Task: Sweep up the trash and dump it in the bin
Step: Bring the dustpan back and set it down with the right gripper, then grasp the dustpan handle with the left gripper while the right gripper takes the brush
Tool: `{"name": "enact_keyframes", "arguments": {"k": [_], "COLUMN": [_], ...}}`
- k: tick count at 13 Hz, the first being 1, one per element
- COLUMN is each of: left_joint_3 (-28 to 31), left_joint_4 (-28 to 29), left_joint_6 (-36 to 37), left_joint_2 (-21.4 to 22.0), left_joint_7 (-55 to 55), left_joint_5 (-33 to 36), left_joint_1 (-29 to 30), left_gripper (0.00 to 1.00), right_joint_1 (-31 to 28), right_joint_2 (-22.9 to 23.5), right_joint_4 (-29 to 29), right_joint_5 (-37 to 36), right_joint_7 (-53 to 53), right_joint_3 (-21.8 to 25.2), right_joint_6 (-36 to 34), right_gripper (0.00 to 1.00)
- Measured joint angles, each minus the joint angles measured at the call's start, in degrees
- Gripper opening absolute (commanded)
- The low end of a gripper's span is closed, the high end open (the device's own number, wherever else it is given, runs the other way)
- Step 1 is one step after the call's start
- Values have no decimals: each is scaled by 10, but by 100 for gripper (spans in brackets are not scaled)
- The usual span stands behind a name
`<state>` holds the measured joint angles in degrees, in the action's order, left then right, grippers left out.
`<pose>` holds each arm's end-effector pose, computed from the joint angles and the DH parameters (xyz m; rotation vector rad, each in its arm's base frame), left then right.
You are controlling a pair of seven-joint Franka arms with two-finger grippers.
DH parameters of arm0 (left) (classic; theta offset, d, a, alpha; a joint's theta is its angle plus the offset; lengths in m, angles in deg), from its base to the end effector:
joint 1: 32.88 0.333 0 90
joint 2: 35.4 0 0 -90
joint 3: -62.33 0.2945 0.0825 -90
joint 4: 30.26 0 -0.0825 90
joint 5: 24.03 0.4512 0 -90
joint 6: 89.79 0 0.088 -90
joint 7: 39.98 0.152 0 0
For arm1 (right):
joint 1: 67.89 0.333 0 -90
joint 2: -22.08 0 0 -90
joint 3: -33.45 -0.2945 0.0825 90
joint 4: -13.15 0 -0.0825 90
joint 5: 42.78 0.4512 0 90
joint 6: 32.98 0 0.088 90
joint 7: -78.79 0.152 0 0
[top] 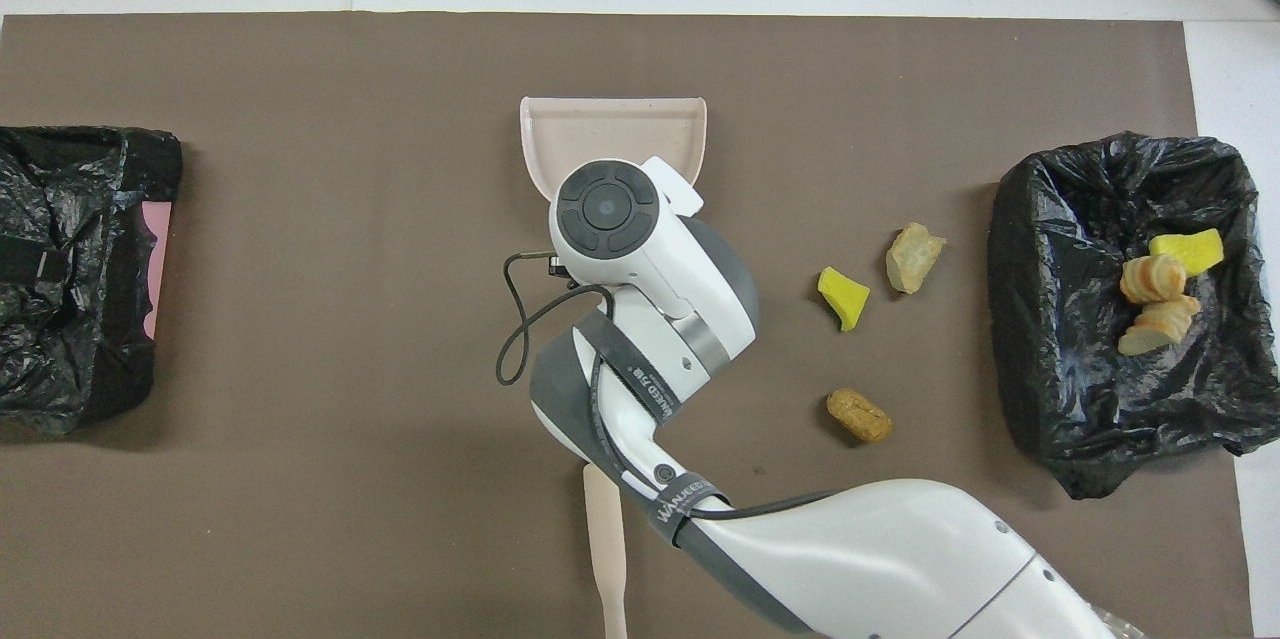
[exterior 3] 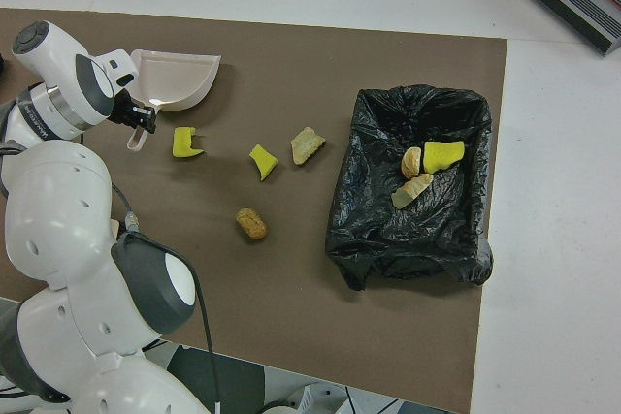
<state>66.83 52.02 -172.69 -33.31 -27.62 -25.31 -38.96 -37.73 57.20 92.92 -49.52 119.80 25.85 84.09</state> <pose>0.5971 -0.0192 0.6408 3.0965 -0.3837 0.0770 0.6277 0.4550 0.2660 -3.1358 0.0486 -0.0831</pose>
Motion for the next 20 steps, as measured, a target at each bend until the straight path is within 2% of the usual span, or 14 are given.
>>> {"name": "enact_keyframes", "arguments": {"k": [1, 2, 5, 8, 11, 16, 20], "left_joint_3": [-1, -10, -97, -109, -106, -93, -99], "left_joint_4": [0, 0, 0, 0, 1, 3, 18], "left_joint_6": [0, 0, 0, 0, 0, 1, -44], "left_joint_2": [0, 2, 8, 8, 8, 8, 3], "left_joint_7": [-4, -6, -7, -8, -8, -12, -26], "left_joint_5": [0, 0, 0, 0, 0, 0, -1], "left_joint_1": [2, 14, 100, 105, 100, 95, 73], "left_gripper": [100, 100, 100, 100, 100, 100, 100], "right_joint_1": [3, 2, 2, 2, 3, 20, 77], "right_joint_2": [12, 18, 18, 1, -45, -174, -262], "right_joint_4": [-14, -21, -30, -30, 3, 178, 324], "right_joint_5": [0, 0, 0, 0, 13, 47, 121], "right_joint_7": [6, 6, 6, 4, 1, -1, -1], "right_joint_3": [0, 1, 4, 2, -12, -47, -50], "right_joint_6": [0, 0, -1, -28, -67, -70, -31], "right_gripper": [20, 99, 100, 100, 100, 100, 100]}}
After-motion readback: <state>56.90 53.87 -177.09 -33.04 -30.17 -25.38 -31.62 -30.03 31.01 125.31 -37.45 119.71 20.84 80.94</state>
